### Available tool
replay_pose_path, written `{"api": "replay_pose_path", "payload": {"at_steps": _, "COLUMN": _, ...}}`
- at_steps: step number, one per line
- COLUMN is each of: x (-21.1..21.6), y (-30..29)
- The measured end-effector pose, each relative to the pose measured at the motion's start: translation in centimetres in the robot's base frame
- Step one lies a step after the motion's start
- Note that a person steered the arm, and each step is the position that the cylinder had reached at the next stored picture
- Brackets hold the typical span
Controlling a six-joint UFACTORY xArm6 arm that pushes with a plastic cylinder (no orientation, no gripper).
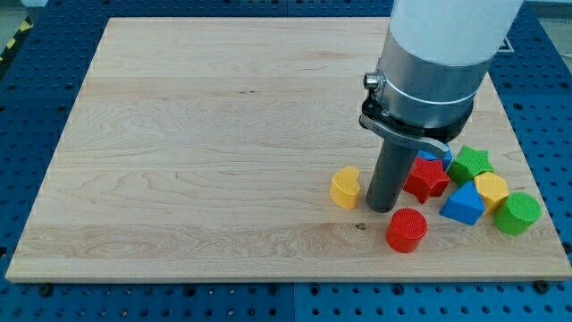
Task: Slightly push the red circle towards the bottom side of the board
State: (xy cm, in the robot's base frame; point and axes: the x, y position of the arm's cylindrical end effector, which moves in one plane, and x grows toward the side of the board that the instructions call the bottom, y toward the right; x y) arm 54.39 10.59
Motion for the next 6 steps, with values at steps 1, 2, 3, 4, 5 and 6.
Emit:
{"api": "replay_pose_path", "payload": {"at_steps": 1, "x": 0.0, "y": 1.0}}
{"api": "replay_pose_path", "payload": {"at_steps": 2, "x": 0.0, "y": 2.1}}
{"api": "replay_pose_path", "payload": {"at_steps": 3, "x": 0.3, "y": 2.9}}
{"api": "replay_pose_path", "payload": {"at_steps": 4, "x": 1.9, "y": 3.4}}
{"api": "replay_pose_path", "payload": {"at_steps": 5, "x": 3.3, "y": 4.1}}
{"api": "replay_pose_path", "payload": {"at_steps": 6, "x": 3.3, "y": 5.0}}
